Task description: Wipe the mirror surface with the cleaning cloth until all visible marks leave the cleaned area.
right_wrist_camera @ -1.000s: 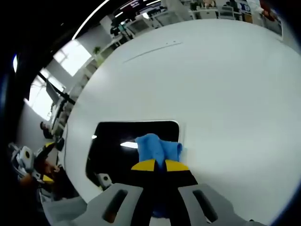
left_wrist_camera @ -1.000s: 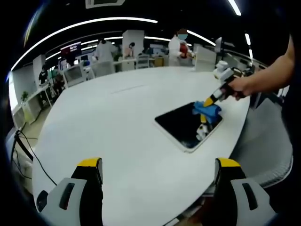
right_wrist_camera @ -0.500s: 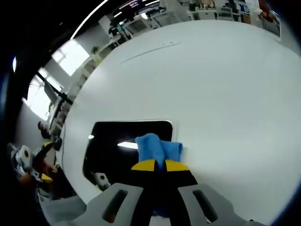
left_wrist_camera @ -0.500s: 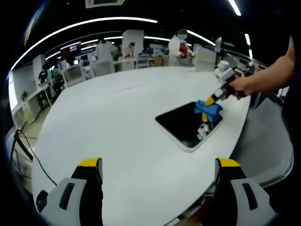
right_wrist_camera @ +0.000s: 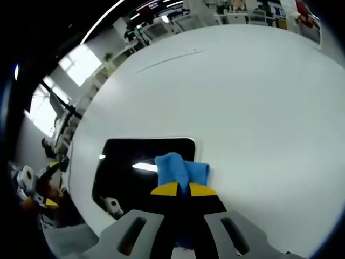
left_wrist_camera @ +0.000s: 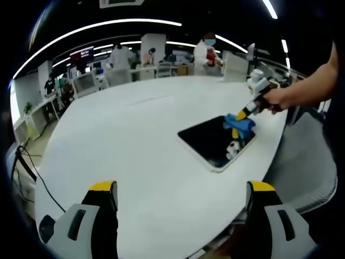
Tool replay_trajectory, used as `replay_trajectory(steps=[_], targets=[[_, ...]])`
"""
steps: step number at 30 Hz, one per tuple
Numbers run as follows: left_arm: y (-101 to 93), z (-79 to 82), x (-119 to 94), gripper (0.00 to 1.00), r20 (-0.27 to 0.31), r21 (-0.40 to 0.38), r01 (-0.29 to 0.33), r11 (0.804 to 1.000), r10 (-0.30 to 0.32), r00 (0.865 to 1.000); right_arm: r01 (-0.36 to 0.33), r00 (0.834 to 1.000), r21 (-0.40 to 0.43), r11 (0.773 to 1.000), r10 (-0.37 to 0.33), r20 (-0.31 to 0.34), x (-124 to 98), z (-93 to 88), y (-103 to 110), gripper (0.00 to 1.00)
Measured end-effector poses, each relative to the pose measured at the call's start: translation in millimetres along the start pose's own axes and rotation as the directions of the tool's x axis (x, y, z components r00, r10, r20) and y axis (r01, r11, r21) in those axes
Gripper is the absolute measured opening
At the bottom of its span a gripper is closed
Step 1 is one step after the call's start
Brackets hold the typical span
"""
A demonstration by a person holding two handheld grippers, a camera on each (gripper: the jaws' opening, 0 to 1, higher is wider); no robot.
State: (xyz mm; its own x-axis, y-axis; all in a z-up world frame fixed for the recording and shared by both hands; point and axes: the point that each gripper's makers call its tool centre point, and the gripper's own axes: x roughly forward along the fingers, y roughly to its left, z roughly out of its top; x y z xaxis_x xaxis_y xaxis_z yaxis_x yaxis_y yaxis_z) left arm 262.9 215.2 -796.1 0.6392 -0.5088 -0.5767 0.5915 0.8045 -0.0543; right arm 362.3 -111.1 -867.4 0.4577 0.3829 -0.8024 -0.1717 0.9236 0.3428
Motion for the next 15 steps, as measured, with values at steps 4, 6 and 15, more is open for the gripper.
replay_trajectory(steps=[4, 6, 15], targets=[[-0.6, 1.1, 0, 0.99, 0.003, 0.002, 0.000, 1.000, 0.000, 1.000, 0.008, 1.000, -0.008, 1.000, -0.008, 0.008, -1, -0.3, 1, 0.01], [-1.7, 1.5, 0, 0.99, 0.004, 0.005, 0.001, 1.000, -0.001, 1.000, 0.010, 1.000, -0.005, 1.000, -0.010, 0.010, -1, -1.2, 2, 0.00], [-2.1, 0.5, -2, 0.99, 0.006, 0.012, 0.007, 1.000, -0.007, 1.000, 0.017, 1.000, -0.013, 1.000, -0.017, 0.000, -7, -14.2, 4, 0.00]])
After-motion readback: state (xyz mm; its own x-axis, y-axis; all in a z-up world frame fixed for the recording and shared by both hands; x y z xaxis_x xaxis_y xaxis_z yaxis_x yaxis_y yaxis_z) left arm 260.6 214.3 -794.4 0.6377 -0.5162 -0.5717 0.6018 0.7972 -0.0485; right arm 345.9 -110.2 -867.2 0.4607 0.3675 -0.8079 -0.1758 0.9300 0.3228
